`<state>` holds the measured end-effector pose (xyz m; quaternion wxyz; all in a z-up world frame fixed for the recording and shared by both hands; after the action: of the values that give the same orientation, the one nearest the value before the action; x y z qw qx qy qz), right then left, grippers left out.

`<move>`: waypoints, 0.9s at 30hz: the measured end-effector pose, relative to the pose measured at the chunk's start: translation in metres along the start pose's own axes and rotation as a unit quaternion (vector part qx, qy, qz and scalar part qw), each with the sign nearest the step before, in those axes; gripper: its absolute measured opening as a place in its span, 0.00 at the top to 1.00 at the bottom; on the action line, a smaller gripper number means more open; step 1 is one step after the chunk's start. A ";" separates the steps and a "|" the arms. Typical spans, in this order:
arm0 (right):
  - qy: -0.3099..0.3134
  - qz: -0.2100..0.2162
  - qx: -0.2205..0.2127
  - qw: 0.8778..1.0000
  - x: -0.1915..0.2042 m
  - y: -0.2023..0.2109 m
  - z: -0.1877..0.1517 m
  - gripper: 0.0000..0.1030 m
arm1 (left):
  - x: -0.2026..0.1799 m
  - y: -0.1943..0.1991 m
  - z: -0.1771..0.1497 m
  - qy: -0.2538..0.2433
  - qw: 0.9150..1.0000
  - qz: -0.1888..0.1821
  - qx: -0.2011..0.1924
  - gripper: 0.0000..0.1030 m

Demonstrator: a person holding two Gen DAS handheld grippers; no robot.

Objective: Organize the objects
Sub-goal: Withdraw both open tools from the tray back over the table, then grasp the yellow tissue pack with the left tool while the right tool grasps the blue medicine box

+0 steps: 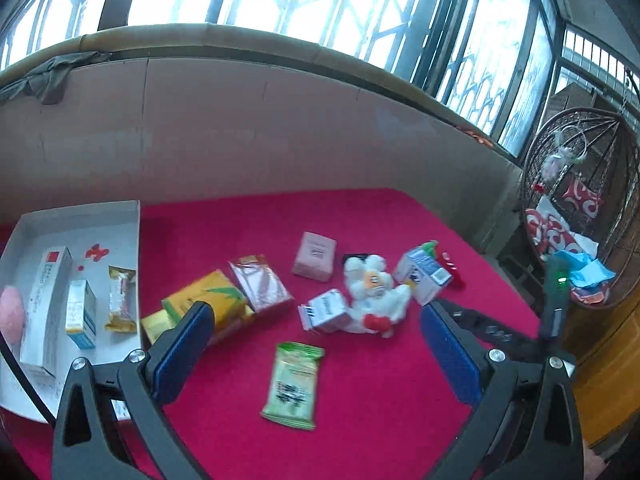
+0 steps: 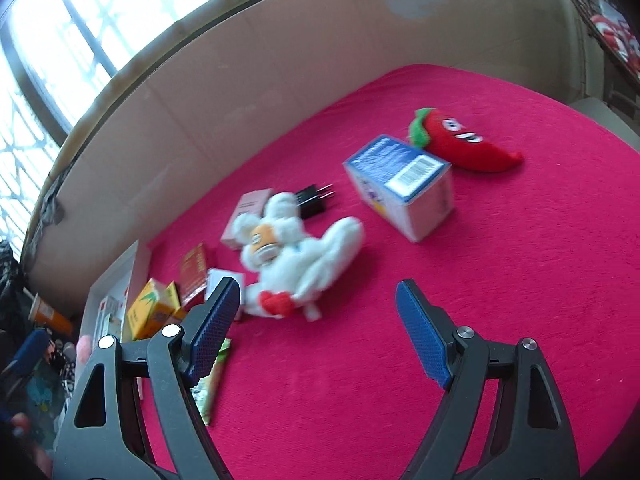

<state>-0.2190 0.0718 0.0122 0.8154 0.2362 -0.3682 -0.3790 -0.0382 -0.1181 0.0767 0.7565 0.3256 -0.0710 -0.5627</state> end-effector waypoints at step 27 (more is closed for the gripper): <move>0.157 -0.039 0.034 0.986 -0.025 -0.089 0.062 0.21 | 0.080 -0.099 -0.030 -0.192 0.961 0.072 0.187 0.30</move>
<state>-0.3181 0.0315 -0.0189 0.8393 0.3345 -0.2390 -0.3559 -0.0756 -0.1930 -0.0240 0.6931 0.3410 -0.3419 -0.5353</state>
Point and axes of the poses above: each gripper's, at about its wrist camera, not at the fingertips, and y roughly against the way its jaws point, x to its left, z to its top, the point moved 9 cm from there along -y, roughly the way its jaws point, and after that the axes turned 1 degree about -z, right-handed, at the moved point
